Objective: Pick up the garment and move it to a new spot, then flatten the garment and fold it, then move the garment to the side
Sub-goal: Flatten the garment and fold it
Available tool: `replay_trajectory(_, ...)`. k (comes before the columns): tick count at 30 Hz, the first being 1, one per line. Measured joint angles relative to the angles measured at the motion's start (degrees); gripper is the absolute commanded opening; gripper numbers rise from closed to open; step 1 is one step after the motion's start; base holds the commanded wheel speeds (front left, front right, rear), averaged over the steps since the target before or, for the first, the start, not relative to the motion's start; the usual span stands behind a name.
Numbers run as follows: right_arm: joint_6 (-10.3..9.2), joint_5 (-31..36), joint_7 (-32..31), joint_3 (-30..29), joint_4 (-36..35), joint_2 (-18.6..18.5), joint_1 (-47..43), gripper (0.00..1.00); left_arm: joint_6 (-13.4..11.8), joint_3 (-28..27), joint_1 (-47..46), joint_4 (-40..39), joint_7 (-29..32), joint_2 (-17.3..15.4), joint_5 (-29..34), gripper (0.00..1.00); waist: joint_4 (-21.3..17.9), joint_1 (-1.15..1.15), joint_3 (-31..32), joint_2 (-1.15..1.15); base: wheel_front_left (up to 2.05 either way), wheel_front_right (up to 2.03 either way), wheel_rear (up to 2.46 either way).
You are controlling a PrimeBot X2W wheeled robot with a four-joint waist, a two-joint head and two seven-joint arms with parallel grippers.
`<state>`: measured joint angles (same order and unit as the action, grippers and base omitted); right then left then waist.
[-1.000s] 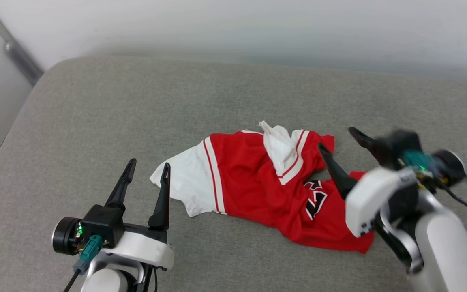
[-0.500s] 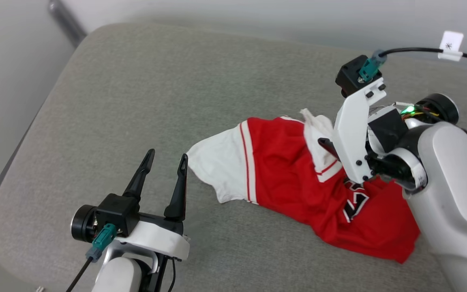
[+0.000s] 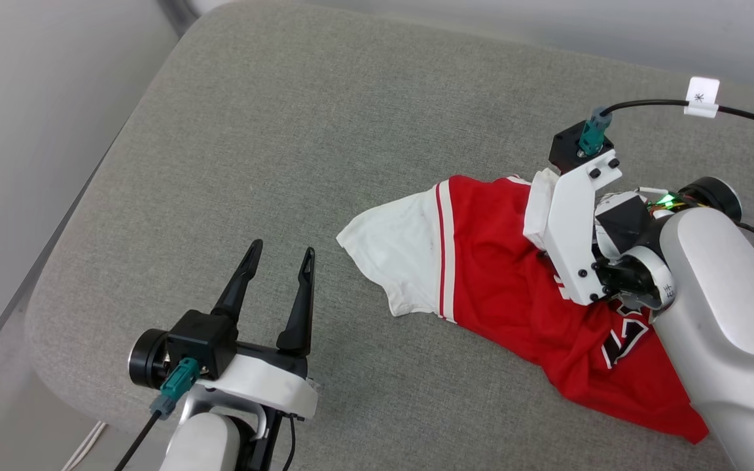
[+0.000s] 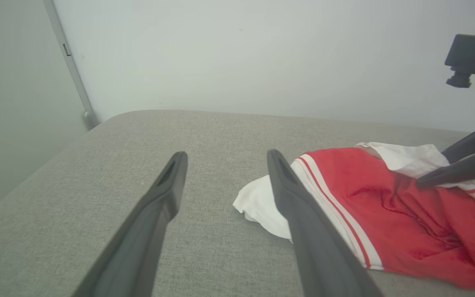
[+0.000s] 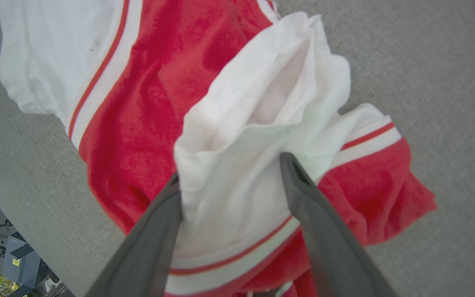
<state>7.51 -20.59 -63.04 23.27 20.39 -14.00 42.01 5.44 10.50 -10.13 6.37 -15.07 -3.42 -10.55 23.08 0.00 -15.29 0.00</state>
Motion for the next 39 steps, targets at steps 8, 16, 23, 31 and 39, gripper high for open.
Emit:
replay_trajectory(8, 0.00, -0.51, 2.36, 0.44, 1.90, -0.07, 0.09, 0.00, 0.60, -0.42, -0.25, 0.80, 0.00, 0.31, 0.23, 1.00, -0.67, 0.00, -0.26, 0.00, 0.00, 0.00, 0.00)
replay_trajectory(16, 0.00, -4.30, 8.10, -1.23, -0.48, 0.35, 1.19, 0.00, 0.96, -1.60, -0.26, 1.03, 0.00, 0.42, 0.75, 1.00, -2.73, 0.00, 1.35, 0.00, 0.00, 0.00, 0.00)
replay_trajectory(23, -0.01, -8.44, 13.47, -8.96, -9.16, -0.10, -2.26, 0.00, 1.15, -3.57, 1.38, 0.70, 0.00, 0.44, 1.07, 1.00, -6.71, 0.00, 3.62, 0.00, 0.00, 0.00, 0.00)
replay_trajectory(31, -0.01, -10.03, 16.88, -22.99, -14.36, -0.67, -11.82, 0.00, 1.60, -4.48, 1.80, -0.13, 0.00, 0.34, 1.33, 1.00, -12.77, 0.00, 4.71, 0.00, 0.00, 0.00, 0.00)
replay_trajectory(39, -0.01, -10.44, 22.81, -34.12, -5.52, -1.41, -18.19, 0.00, 1.80, -4.12, 0.96, -0.02, 0.00, 0.22, 1.33, 1.00, -15.14, 0.00, 3.33, 0.00, 0.00, 0.00, 0.00)
